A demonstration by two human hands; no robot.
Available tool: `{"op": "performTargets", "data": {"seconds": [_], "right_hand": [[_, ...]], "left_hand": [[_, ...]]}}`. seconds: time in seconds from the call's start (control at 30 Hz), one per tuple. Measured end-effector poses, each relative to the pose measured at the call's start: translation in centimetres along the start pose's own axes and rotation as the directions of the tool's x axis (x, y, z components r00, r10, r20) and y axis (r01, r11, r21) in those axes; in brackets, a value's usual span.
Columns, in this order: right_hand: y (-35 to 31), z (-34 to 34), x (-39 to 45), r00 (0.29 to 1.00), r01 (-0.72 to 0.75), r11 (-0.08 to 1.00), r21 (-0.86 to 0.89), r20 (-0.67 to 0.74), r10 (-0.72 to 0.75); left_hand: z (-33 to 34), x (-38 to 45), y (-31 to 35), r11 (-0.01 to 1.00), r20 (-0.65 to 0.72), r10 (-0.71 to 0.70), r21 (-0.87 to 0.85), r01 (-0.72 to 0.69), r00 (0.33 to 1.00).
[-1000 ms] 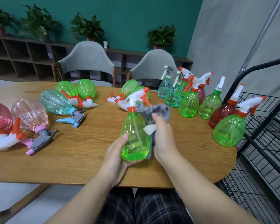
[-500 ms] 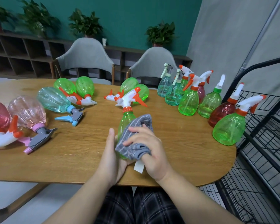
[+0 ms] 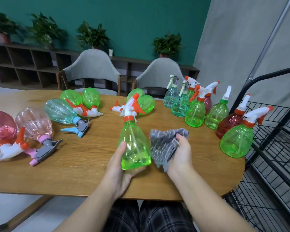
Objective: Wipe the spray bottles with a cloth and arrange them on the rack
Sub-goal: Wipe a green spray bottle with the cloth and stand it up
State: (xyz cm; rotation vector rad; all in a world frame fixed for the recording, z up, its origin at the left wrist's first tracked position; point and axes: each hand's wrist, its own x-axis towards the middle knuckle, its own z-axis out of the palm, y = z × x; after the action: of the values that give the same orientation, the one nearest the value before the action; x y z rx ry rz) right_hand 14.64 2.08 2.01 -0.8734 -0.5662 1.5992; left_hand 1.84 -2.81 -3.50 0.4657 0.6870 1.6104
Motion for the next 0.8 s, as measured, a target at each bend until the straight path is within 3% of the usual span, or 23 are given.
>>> {"op": "performTargets", "data": {"seconds": [0.1,0.2,0.3,0.37,0.43,0.57,0.8], "right_hand": [[-0.6,1.5,0.0,0.999,0.020,0.999,-0.041,0.043,-0.019],[-0.2,2.6,-0.5,0.978,0.111,0.957,-0.268,0.201,-0.057],[0.9,2.7,-0.5,0.907,0.382,0.714,-0.587,0.387,-0.167],[1.8,2.1,-0.5,0.794,0.599,0.470,-0.649,0.557,-0.243],[2.2,1.4,-0.4,0.739,0.672,0.335,-0.660,0.623,-0.257],[2.5,0.3,-0.2,0.683,0.727,0.336,-0.598,0.677,-0.274],[2.9,-1.2,-1.0,0.516,0.847,0.336,-0.411,0.786,-0.340]], "left_hand": [[-0.1,0.0,0.0,0.998,0.028,-0.037,0.043,0.036,0.999],[0.0,-0.1,0.0,0.994,0.037,-0.046,0.100,0.042,0.998],[0.0,0.0,-0.1,0.993,0.045,-0.010,0.115,0.005,0.999],[0.1,0.0,-0.1,0.992,0.044,-0.007,0.128,0.001,0.999],[0.2,0.0,-0.1,0.988,0.026,-0.028,0.152,0.023,0.999],[0.3,0.0,0.0,0.983,0.011,-0.068,0.170,0.065,0.998],[0.6,-0.5,0.2,0.995,0.087,-0.059,0.089,0.051,0.995]]}}
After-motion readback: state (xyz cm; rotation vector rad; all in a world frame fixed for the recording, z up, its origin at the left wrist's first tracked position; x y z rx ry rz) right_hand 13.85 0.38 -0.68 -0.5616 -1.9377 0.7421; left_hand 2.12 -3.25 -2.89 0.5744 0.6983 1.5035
